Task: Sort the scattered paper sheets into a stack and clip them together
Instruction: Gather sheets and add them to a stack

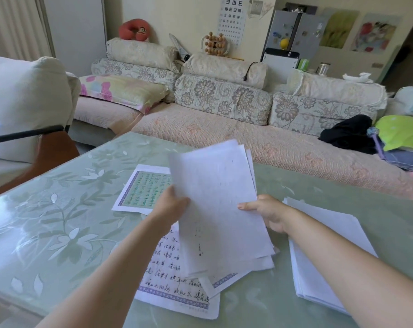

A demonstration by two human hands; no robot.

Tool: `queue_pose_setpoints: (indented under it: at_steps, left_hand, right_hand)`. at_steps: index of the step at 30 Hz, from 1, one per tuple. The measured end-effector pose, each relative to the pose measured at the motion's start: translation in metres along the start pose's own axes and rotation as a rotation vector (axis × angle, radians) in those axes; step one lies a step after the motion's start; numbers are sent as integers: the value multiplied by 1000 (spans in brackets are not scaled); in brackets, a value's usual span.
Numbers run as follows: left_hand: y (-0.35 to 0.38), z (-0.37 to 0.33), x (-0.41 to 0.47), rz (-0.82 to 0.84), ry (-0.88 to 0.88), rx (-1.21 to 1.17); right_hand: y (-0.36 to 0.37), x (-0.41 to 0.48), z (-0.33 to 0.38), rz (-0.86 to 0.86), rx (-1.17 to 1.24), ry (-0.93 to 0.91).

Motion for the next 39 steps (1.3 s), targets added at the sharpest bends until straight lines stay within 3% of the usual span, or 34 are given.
queue_pose_setpoints:
  at_steps: [3, 7, 9, 13, 18, 21, 25, 29, 35, 39]
  left_hand:
    - [19, -3, 2, 73, 61, 229]
    - [2, 0, 15, -77, 220, 968]
    - [-9, 15, 21, -32, 183, 1148]
    - [-21, 32, 27, 32, 123, 1206]
    - [-8, 7, 17, -101, 366, 1345]
    - [-1, 3, 8, -81, 440, 1344]
    - [3, 18, -5, 77, 372, 1312]
    - [3, 31, -13, 181, 176, 1286]
    - [10, 8, -20, 145, 158, 1013]
    - [-17, 10, -4, -89, 191, 1065]
  right_hand:
    - [-18, 6, -9, -136, -66, 25]
    - [-43, 9, -17, -351, -226, 44]
    - [-45, 8, -22, -373, -310, 77]
    - [-46, 10, -28, -375, -350, 108]
    - [-49, 6, -21, -416, -350, 88]
    - [-48, 0, -19, -407, -347, 89]
    - [-45, -10, -20, -377, -320, 95]
    - [-38, -15, -20, -357, -232, 75]
    - [-16, -24, -24, -332, -227, 114]
    - [-8, -27, -26, -347, -251, 101]
Point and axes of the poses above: each hand's wrist, its own x-axis towards the middle knuckle, its own y-axis out of the palm, z = x × y, the point moved 10 cm from there along x, towards the middle knuckle, and after that the axes turned 2 degrees about -y, right-handed, at the moved point
